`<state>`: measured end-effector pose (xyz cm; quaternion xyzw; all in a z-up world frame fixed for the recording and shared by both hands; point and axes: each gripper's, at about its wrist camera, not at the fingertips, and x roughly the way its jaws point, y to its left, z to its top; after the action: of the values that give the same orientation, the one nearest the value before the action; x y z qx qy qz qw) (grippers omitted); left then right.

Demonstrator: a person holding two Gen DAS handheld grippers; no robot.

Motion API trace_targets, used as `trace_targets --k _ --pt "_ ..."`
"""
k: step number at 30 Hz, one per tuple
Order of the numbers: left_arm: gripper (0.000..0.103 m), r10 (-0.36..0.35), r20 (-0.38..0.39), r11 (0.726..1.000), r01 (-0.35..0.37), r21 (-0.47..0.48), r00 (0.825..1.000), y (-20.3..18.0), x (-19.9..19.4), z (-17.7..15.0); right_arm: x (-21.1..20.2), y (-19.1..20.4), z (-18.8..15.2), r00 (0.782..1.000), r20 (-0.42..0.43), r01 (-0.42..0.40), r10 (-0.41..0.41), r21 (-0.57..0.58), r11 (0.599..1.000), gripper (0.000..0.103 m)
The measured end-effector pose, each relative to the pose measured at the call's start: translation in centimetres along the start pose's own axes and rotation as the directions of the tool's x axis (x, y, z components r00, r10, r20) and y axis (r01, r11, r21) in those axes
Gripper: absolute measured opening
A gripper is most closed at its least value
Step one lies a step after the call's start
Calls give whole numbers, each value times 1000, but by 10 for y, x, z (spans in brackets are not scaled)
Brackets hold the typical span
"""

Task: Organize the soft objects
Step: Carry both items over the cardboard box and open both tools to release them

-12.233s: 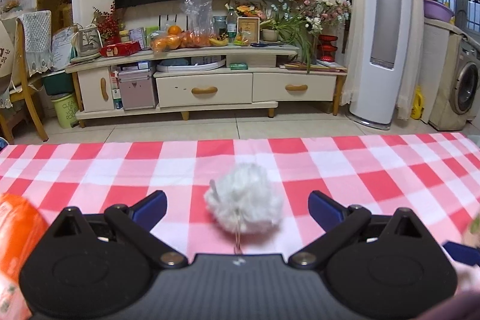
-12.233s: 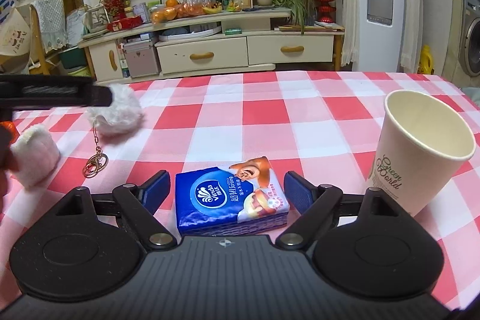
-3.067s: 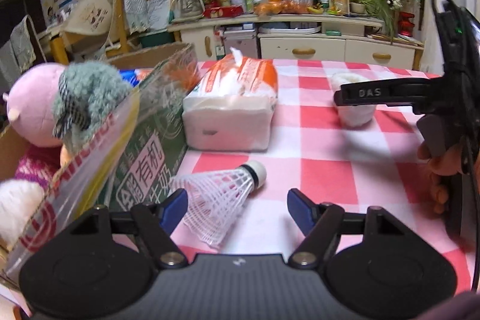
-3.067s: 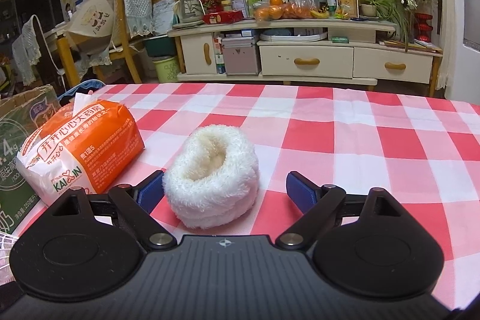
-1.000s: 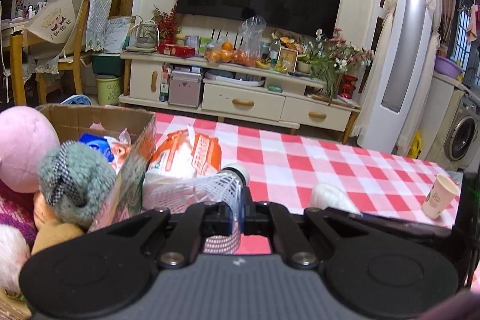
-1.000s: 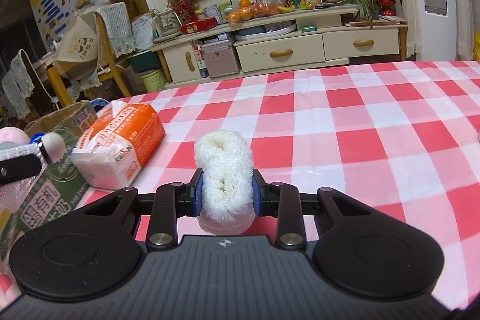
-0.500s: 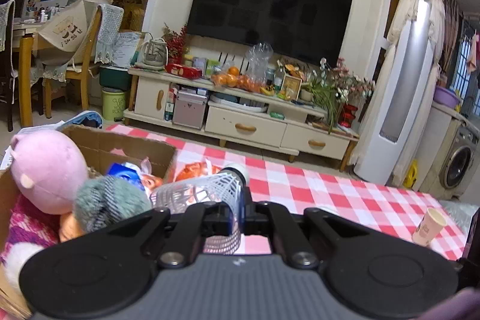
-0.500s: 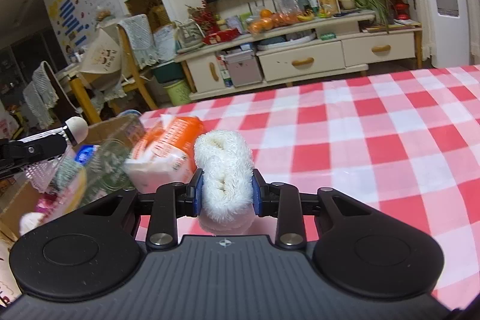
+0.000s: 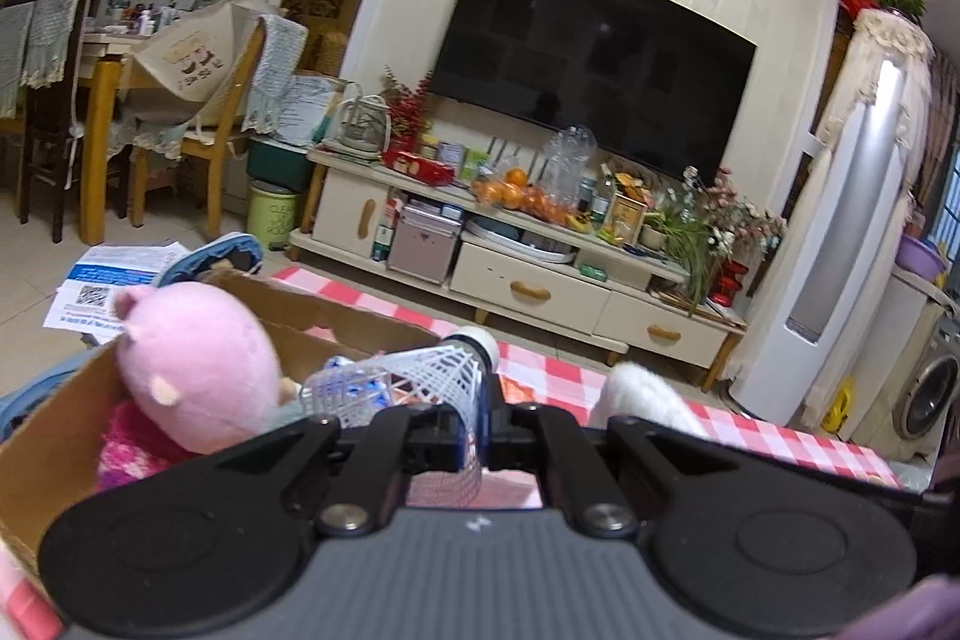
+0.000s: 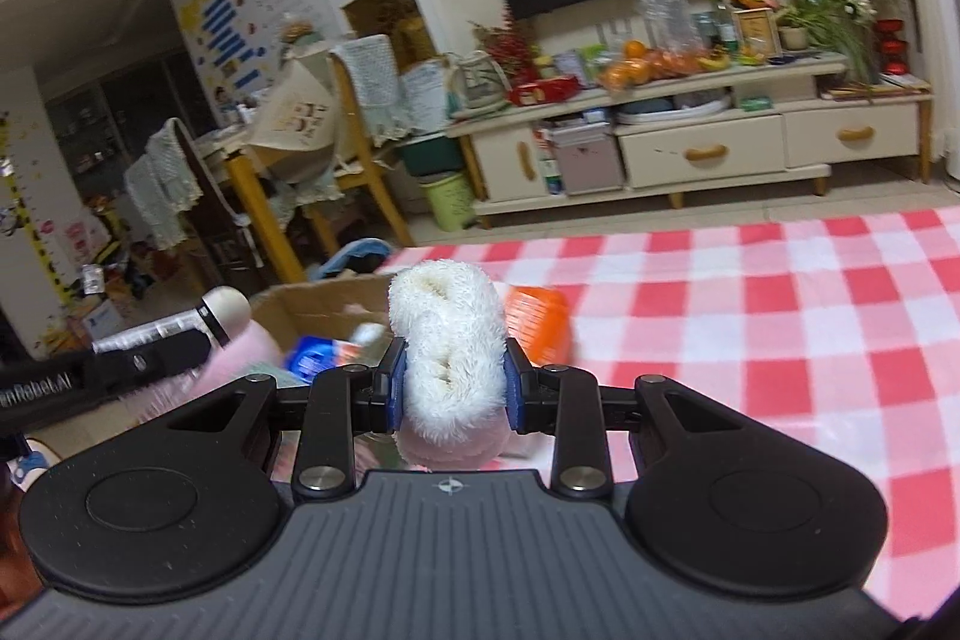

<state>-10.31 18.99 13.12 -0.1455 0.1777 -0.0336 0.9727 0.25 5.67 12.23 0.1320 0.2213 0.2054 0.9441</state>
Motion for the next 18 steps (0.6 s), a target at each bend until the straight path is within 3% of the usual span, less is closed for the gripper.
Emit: trace_targets --k 9,18 --pt "1 62 -17 997 -63 -49 998 33 -4 6 50 30 19 996 -34 -81 80 -50 995 37" --pt "1 155 -109 986 -161 -50 982 66 0 -1 100 51 27 985 -85 -158 153 -63 985 38"
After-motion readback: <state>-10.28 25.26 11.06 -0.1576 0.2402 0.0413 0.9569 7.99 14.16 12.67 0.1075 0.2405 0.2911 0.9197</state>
